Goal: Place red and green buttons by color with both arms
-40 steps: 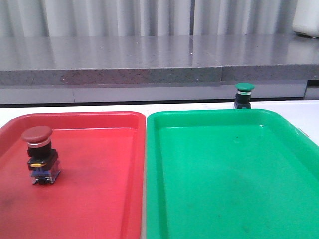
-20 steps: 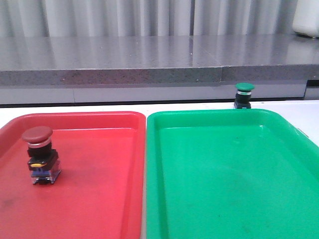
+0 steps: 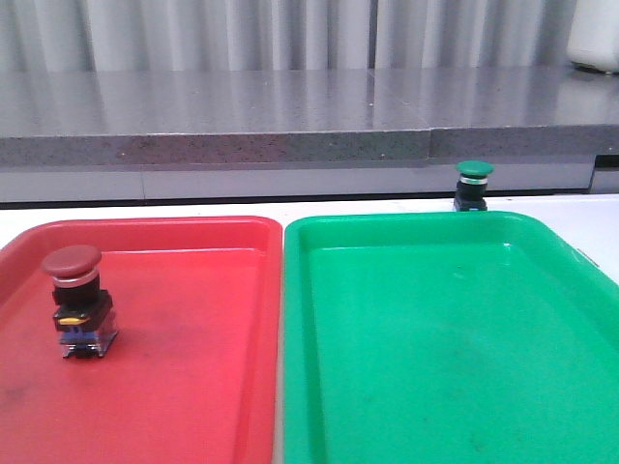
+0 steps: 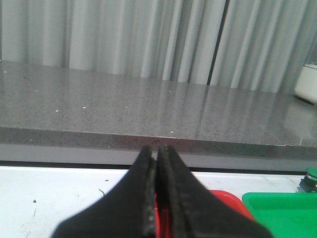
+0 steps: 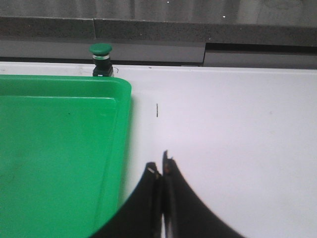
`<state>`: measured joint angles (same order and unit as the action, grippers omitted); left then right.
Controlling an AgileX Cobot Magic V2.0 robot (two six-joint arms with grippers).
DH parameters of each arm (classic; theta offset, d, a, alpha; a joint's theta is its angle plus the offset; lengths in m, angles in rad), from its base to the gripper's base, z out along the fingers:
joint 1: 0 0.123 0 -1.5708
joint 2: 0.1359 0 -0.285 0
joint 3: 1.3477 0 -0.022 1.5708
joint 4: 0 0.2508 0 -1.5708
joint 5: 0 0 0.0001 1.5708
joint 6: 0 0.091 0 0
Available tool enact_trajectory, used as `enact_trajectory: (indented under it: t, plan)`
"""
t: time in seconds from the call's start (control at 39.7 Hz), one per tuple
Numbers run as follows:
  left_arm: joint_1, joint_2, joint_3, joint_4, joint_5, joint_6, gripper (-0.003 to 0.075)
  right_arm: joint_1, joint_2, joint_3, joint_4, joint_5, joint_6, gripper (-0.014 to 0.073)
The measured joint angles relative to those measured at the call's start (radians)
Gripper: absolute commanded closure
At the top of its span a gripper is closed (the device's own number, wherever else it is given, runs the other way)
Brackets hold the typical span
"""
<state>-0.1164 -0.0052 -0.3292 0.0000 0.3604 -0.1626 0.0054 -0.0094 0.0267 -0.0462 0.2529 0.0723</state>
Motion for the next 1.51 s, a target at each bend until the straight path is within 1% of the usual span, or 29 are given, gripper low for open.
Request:
enact_trajectory:
  t: [0.5, 0.68, 0.76, 0.88, 1.06, 1.16, 1.29, 1.34, 1.39, 1.49, 1.51]
  plan:
    - [0.000, 0.000, 0.000, 0.000, 0.000, 0.000, 0.0740, 0.000, 0.000, 0.000, 0.000, -0.002, 0.000, 0.0717]
    - [0.000, 0.000, 0.000, 0.000, 0.000, 0.000, 0.0740, 0.000, 0.000, -0.006, 0.000, -0.136, 0.000, 0.0717]
    - [0.000, 0.000, 0.000, 0.000, 0.000, 0.000, 0.0740, 0.000, 0.000, -0.055, 0.000, -0.128, 0.000, 0.0717]
    - [0.000, 0.000, 0.000, 0.000, 0.000, 0.000, 0.0740, 0.000, 0.027, -0.208, 0.000, -0.059, 0.000, 0.0717]
    - [0.000, 0.000, 0.000, 0.000, 0.000, 0.000, 0.0740, 0.000, 0.208, -0.441, 0.000, 0.062, 0.000, 0.0717]
    - [0.000, 0.000, 0.000, 0.000, 0.000, 0.000, 0.0740, 0.000, 0.308, -0.521, 0.000, 0.131, 0.000, 0.0717]
    - [0.000, 0.000, 0.000, 0.000, 0.000, 0.000, 0.0740, 0.000, 0.383, -0.546, 0.001, 0.158, 0.000, 0.0715]
    - [0.000, 0.000, 0.000, 0.000, 0.000, 0.000, 0.0740, 0.000, 0.400, -0.546, 0.001, 0.166, 0.000, 0.0700]
    - [0.000, 0.000, 0.000, 0.000, 0.000, 0.000, 0.0740, 0.000, 0.408, -0.546, 0.001, 0.175, 0.000, 0.0658]
    - [0.000, 0.000, 0.000, 0.000, 0.000, 0.000, 0.0740, 0.000, 0.409, -0.546, 0.001, 0.184, 0.000, 0.0481]
    - [0.000, 0.000, 0.000, 0.000, 0.000, 0.000, 0.0740, 0.000, 0.409, -0.546, 0.001, 0.184, 0.000, 0.0418]
